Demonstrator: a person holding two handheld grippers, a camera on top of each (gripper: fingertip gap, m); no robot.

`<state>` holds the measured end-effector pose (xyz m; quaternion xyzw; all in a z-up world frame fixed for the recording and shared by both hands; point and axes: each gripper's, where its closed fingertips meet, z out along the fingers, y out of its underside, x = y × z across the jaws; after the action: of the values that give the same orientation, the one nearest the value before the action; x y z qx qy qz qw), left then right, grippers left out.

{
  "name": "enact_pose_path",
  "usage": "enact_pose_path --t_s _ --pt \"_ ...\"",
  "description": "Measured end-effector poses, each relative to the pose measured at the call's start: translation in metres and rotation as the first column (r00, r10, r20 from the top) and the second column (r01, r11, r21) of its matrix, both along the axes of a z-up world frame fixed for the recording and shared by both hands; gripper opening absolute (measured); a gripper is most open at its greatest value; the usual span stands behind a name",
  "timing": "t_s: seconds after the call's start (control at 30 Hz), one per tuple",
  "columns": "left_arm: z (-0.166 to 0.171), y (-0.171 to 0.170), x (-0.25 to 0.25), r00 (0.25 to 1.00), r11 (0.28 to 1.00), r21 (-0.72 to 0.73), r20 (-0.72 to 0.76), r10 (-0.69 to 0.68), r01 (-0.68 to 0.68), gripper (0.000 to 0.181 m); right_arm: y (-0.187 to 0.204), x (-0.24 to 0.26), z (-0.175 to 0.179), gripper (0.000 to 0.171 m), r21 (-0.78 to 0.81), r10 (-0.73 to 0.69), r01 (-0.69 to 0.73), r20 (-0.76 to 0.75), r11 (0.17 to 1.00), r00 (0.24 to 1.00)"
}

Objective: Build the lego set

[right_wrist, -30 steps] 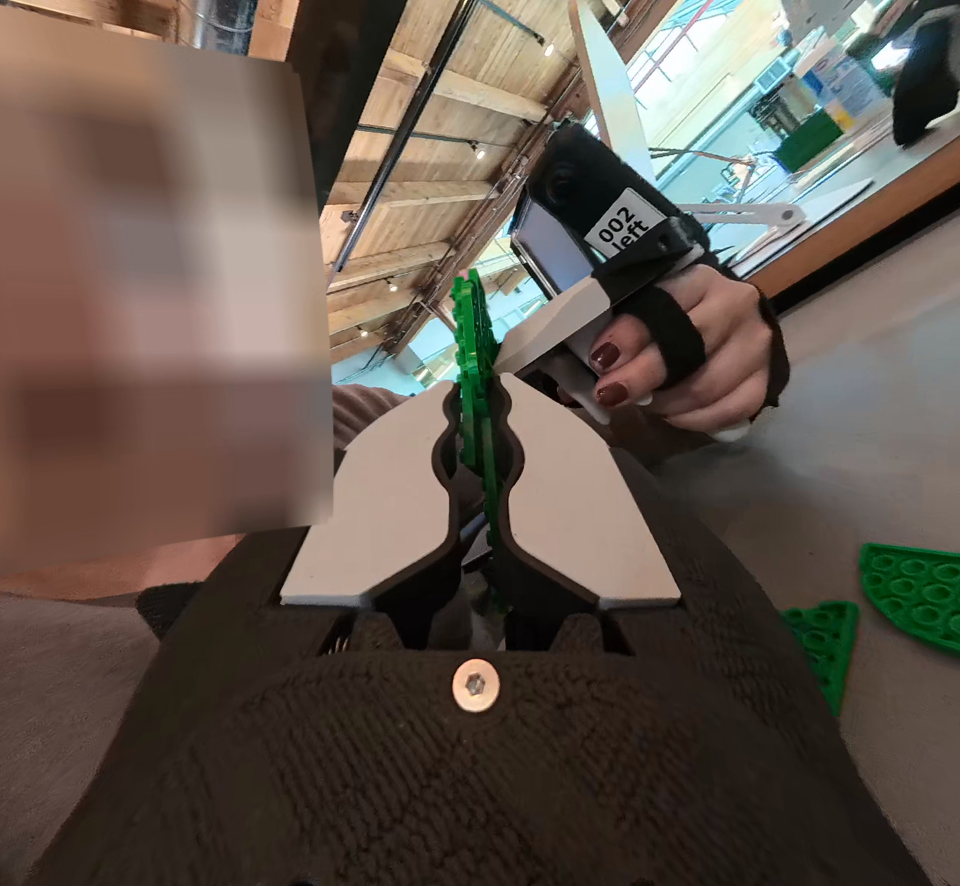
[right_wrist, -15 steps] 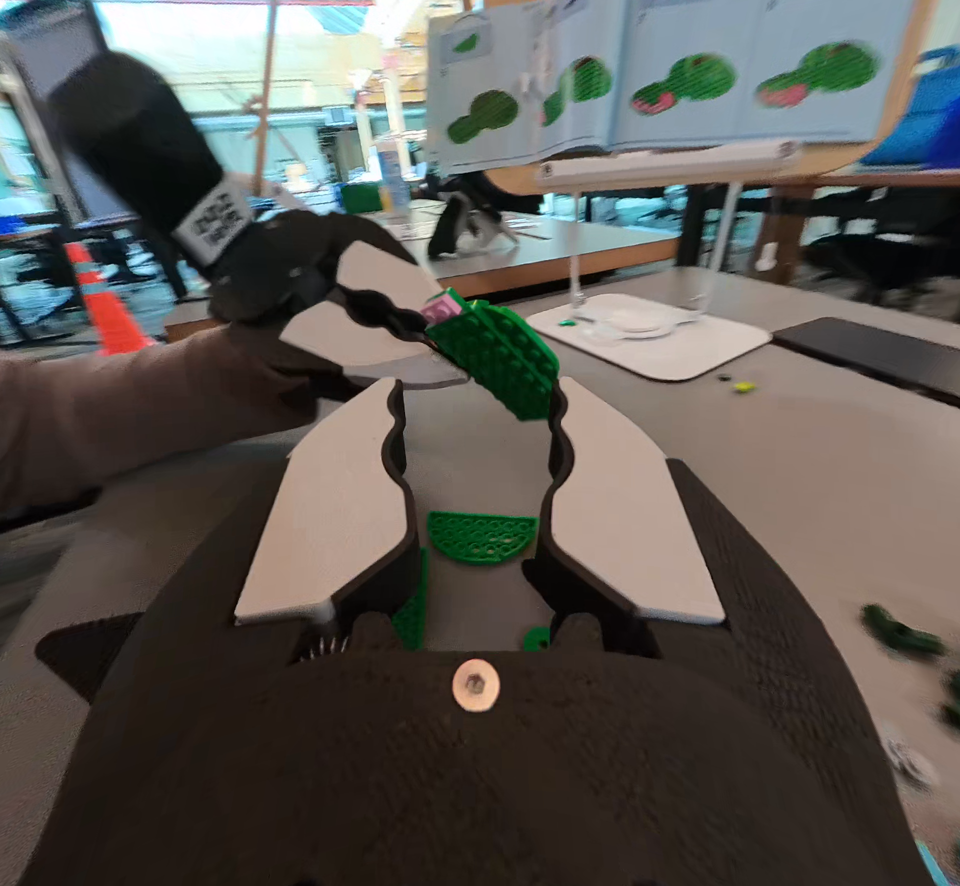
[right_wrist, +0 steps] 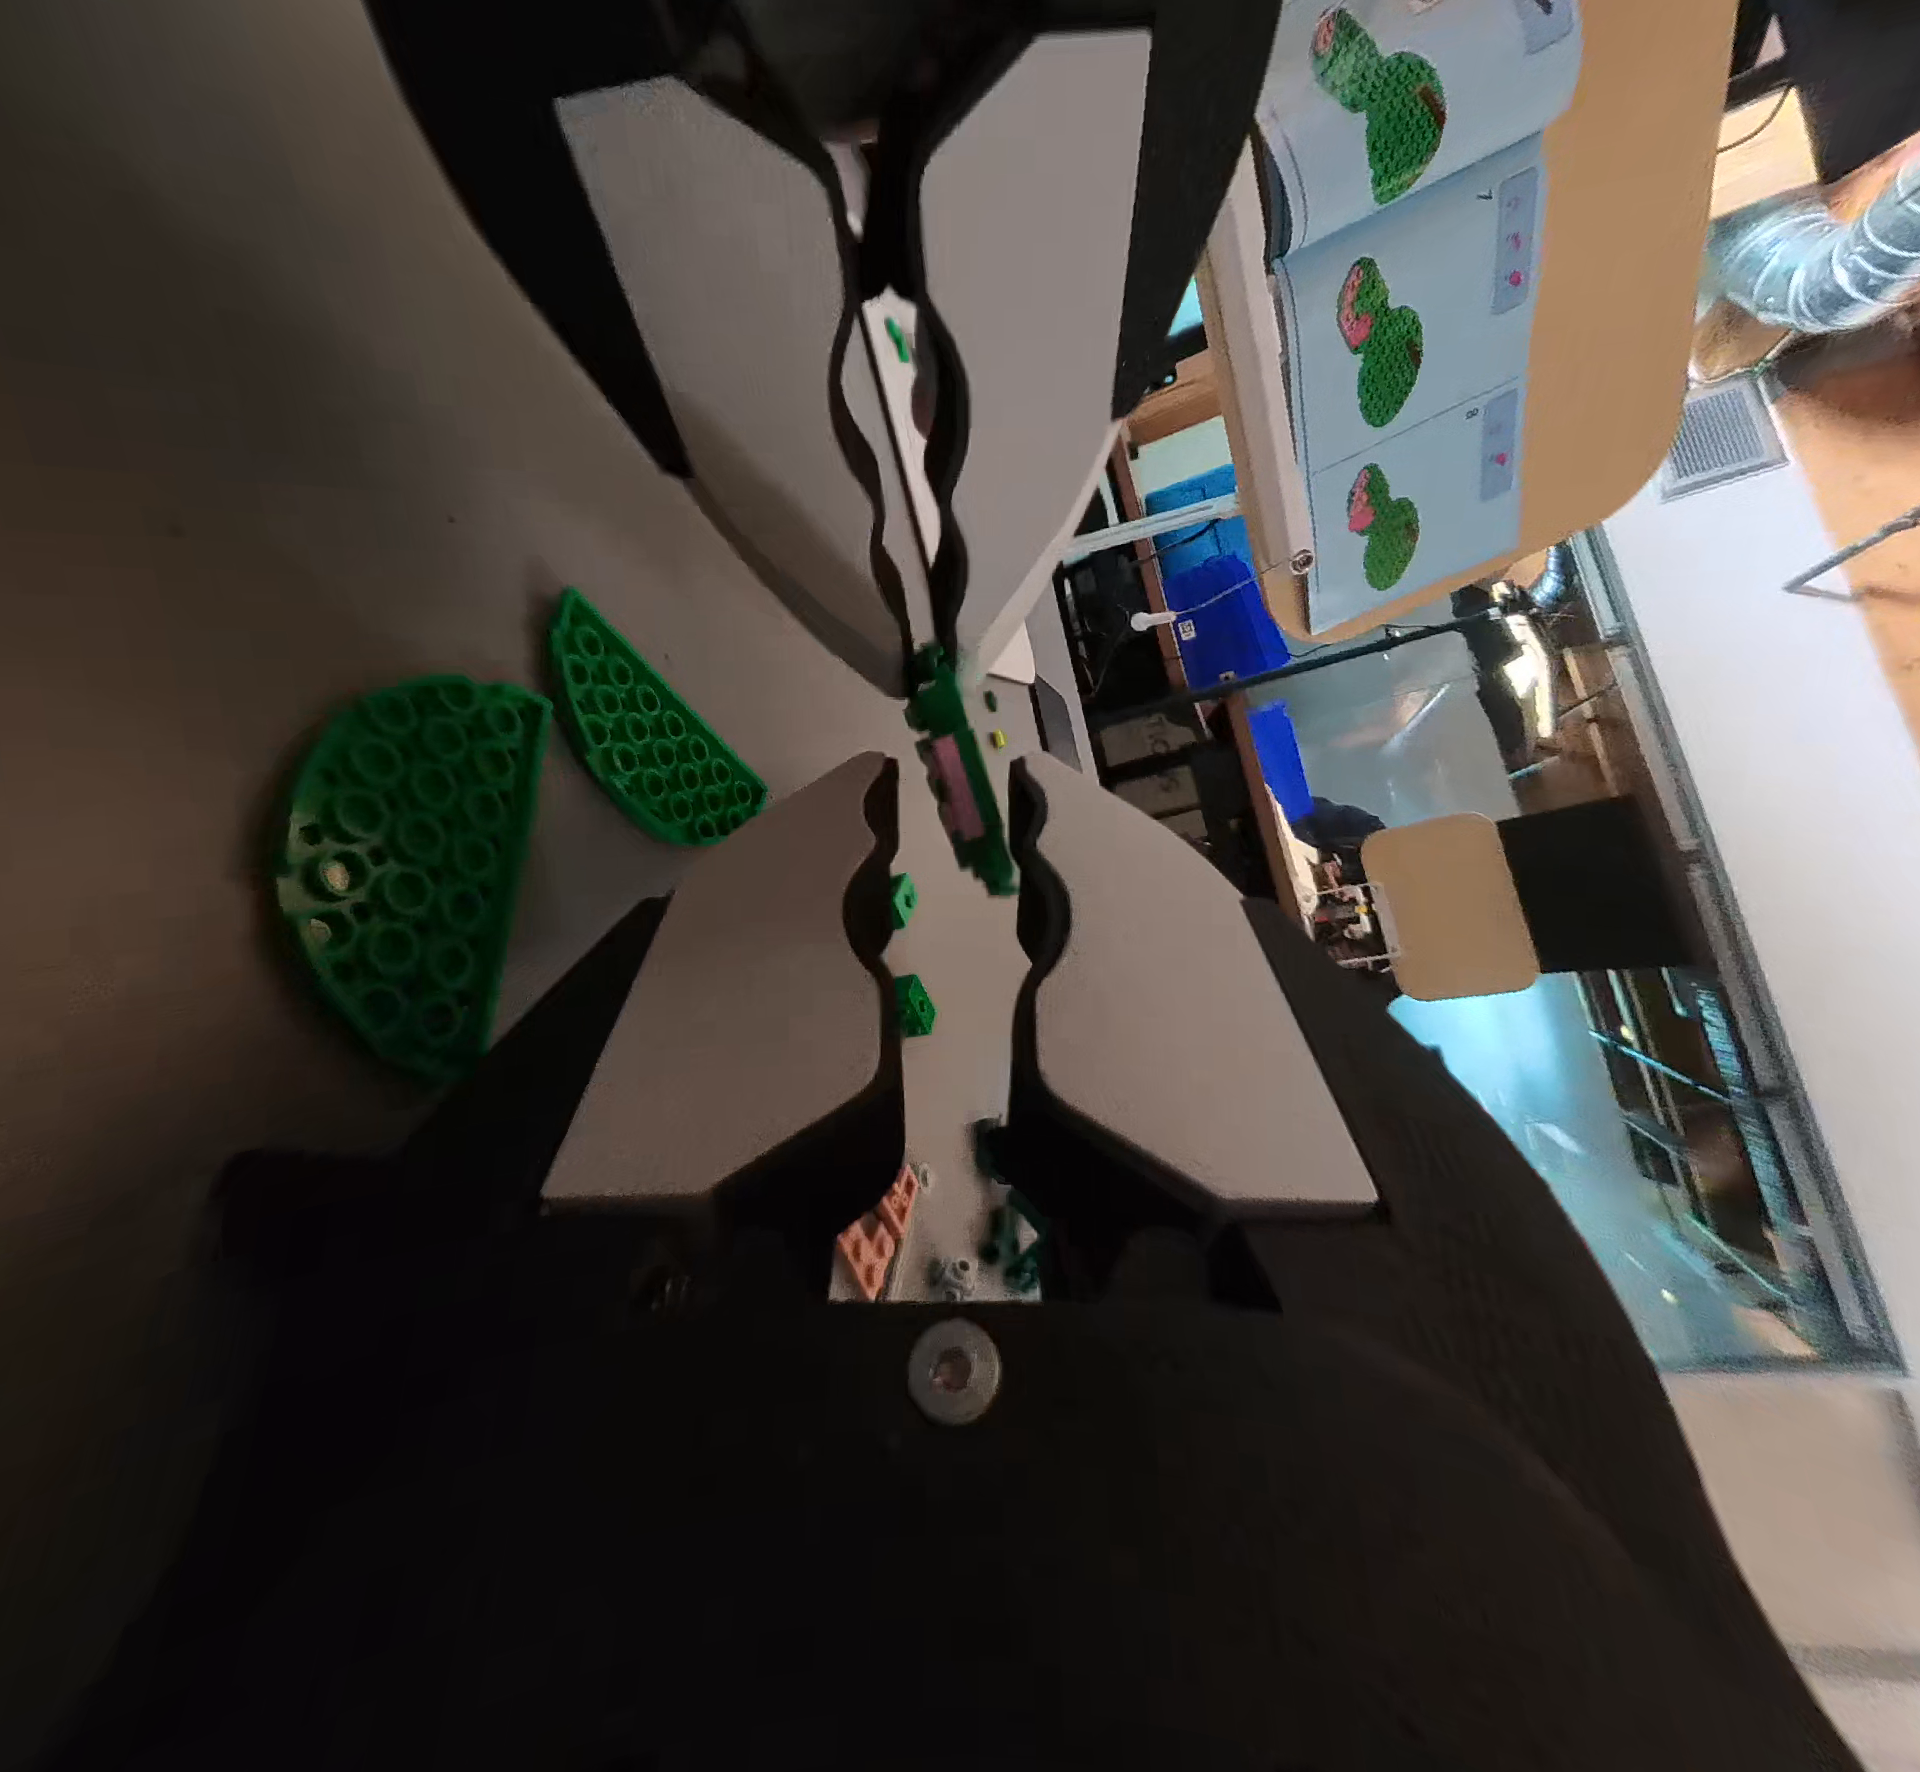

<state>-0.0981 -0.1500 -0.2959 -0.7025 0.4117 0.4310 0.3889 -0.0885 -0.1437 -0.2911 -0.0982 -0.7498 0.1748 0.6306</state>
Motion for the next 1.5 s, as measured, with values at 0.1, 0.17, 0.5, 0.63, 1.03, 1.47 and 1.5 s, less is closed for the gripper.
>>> enact_pose_path --t_s 0.1,0.17,0.5,0.63,1.03,1.47,1.5 --pt "-0.001 0.002 0.009 1.0 1.0 -0.01 -0.003 -0.021 0.021 0.004 0.004 -0.003 -0.006 0.019 0.018 -0.048 0.047 0.035 0.999 0.998" --pt "-0.002 0.001 0.01 1.0 1.0 -0.024 0.02 -0.02 0.02 0.004 0.006 -0.003 -0.009 0.009 0.049 -0.055 0.053 0.044 0.997 0.997" --pt "0.009 -0.009 0.022 0.839 0.995 -0.021 0.54 -0.07 0.096 0.006 -0.005 0.005 0.003 0.007 0.242 0.058 -0.043 -0.055 0.969 0.997" --pt "0.01 -0.01 0.028 0.733 0.991 -0.006 0.674 -0.097 0.137 0.007 -0.006 0.009 0.004 0.007 0.281 0.099 -0.079 -0.056 0.956 0.993" --pt "-0.012 0.005 0.008 0.972 1.0 -0.02 0.237 0.011 -0.006 0.036 0.005 0.007 -0.019 0.006 0.229 0.028 -0.061 0.145 0.971 0.989" --pt "-0.016 0.011 0.015 0.998 0.999 -0.041 0.067 0.021 -0.018 0.007 0.008 0.009 -0.018 0.006 0.255 -0.046 -0.002 0.185 0.967 0.982" --pt "-0.019 0.01 0.016 0.997 0.998 -0.064 0.07 0.02 -0.015 0.006 0.007 0.01 -0.021 0.006 0.291 -0.028 -0.025 0.176 0.956 0.984"
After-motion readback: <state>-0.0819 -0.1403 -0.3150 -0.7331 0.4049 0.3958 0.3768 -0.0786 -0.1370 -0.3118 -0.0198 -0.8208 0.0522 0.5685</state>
